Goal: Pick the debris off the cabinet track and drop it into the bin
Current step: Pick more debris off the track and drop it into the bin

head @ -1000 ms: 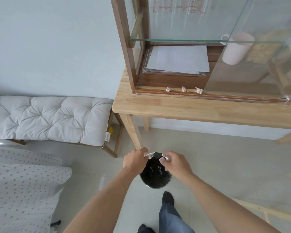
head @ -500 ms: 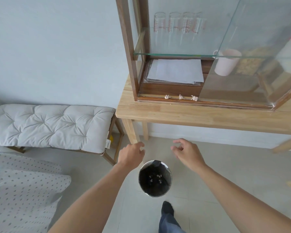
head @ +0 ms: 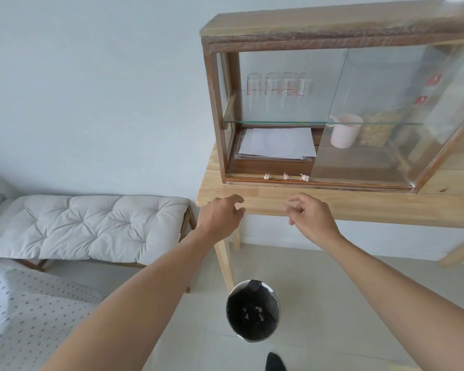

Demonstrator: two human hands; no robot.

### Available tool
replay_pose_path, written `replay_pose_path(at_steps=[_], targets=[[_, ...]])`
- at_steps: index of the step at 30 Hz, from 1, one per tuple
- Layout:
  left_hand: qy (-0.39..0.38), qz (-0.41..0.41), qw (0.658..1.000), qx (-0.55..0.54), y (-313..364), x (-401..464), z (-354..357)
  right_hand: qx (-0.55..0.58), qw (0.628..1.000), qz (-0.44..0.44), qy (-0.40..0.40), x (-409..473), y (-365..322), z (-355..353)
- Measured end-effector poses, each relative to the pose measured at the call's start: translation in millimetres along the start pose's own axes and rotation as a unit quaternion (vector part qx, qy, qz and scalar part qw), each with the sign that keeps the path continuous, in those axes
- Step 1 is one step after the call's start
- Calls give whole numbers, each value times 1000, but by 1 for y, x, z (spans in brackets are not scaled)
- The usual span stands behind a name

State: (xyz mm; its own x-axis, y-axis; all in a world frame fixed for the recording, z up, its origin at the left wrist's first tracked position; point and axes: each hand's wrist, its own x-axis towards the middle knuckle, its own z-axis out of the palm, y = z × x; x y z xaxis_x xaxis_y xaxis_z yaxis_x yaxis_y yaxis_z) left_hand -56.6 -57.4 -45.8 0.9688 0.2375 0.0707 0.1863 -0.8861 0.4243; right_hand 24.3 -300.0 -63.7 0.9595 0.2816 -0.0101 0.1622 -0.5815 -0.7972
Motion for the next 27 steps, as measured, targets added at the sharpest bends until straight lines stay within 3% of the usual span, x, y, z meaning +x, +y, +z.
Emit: replay_pose_path(at_steps=[9, 20, 27], targets=[[-7, -1, 1000, -15, 32, 59, 8, 13, 1000, 6, 0, 58, -3, -6], [0, -29, 999, -41, 57, 123, 48, -52, 998, 37, -27, 113, 8, -4], [40, -44, 996, -62, 50, 122, 59, -37, 998, 34, 23, 115, 12, 7]])
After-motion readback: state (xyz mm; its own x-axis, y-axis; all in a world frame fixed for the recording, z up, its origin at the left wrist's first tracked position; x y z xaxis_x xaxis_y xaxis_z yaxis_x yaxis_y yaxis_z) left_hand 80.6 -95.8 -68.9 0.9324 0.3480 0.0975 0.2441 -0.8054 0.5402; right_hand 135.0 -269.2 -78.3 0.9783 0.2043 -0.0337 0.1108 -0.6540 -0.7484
